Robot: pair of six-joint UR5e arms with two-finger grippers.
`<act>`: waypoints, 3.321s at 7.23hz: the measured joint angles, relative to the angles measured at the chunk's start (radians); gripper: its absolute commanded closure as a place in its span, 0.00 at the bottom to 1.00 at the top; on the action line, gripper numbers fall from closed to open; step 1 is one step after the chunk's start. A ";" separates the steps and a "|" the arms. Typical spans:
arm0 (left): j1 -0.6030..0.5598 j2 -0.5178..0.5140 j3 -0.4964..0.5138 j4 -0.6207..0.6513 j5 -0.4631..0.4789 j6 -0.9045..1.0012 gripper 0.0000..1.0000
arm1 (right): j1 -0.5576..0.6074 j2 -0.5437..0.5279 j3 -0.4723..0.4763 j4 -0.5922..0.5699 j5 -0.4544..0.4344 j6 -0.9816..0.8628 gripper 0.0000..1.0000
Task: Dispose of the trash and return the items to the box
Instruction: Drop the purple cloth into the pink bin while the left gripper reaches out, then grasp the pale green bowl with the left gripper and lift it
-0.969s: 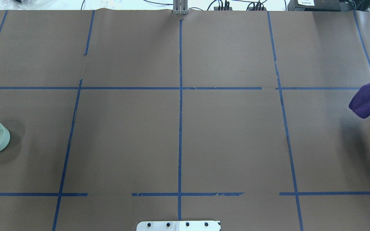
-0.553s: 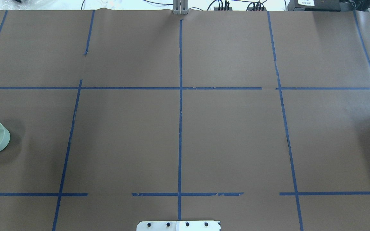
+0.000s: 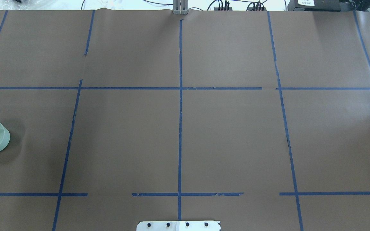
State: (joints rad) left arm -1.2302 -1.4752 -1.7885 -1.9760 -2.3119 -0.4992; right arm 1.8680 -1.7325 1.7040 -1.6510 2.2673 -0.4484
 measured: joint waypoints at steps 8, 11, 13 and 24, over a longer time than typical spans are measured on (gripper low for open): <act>0.291 0.041 0.021 -0.019 0.105 -0.300 0.15 | -0.116 0.043 -0.087 0.084 0.005 0.060 0.00; 0.330 0.023 0.090 -0.082 0.119 -0.304 0.58 | -0.133 0.051 -0.089 0.085 0.048 0.072 0.00; 0.341 0.009 0.108 -0.091 0.121 -0.304 1.00 | -0.139 0.051 -0.088 0.085 0.059 0.074 0.00; -0.161 0.118 -0.027 -0.049 0.209 0.378 1.00 | -0.188 0.054 -0.025 0.115 0.138 0.175 0.00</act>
State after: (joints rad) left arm -1.3916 -1.3567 -1.8153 -2.0248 -2.1025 -0.1208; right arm 1.6802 -1.6782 1.6791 -1.5357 2.4055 -0.2733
